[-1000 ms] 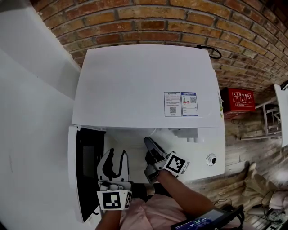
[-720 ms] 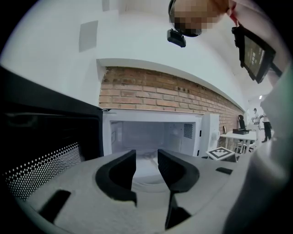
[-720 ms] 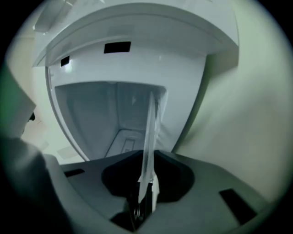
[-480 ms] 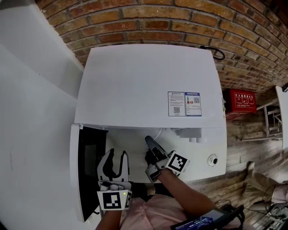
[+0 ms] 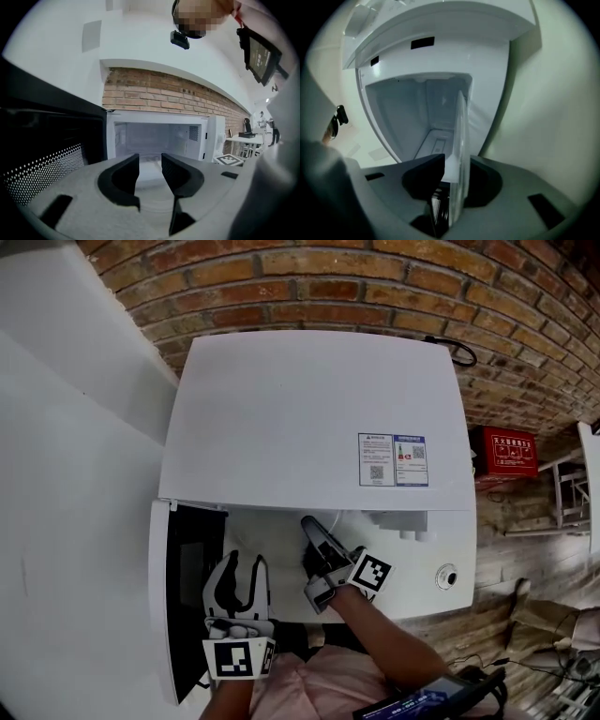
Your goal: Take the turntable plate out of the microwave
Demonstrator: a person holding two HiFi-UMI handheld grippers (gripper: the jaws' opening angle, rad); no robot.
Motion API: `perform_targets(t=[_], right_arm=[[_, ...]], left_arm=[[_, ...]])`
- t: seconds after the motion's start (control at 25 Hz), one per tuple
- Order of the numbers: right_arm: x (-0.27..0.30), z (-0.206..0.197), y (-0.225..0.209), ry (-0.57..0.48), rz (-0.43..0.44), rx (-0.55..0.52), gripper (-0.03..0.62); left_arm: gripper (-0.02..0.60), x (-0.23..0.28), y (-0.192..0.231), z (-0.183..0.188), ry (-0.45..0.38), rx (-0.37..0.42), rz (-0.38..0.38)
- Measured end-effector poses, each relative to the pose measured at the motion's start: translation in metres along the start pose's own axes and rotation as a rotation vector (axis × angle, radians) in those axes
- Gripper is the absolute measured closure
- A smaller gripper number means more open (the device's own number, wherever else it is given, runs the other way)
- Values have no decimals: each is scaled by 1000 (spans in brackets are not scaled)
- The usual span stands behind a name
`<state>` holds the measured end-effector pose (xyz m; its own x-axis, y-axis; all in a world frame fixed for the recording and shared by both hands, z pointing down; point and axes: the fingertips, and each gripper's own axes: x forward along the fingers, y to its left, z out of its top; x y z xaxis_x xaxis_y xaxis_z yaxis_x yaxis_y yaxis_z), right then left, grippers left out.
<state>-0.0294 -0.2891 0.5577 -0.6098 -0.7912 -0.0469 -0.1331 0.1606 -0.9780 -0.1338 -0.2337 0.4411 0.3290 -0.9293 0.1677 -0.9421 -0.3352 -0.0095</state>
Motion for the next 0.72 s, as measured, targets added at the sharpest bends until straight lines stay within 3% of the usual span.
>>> perform_targets(t=[0.24,0.44,0.72], right_arm=[[7,1,-8,2,25,70,496],[8,-1,-13,27,6,74,560],[-1,-6,-10,73,2,143,565]], left_arm=[[428,0,11,-3,7,-9,13],[428,-4,11,-13,28,-24,17],[428,-22,10,-16,38,-48,52]])
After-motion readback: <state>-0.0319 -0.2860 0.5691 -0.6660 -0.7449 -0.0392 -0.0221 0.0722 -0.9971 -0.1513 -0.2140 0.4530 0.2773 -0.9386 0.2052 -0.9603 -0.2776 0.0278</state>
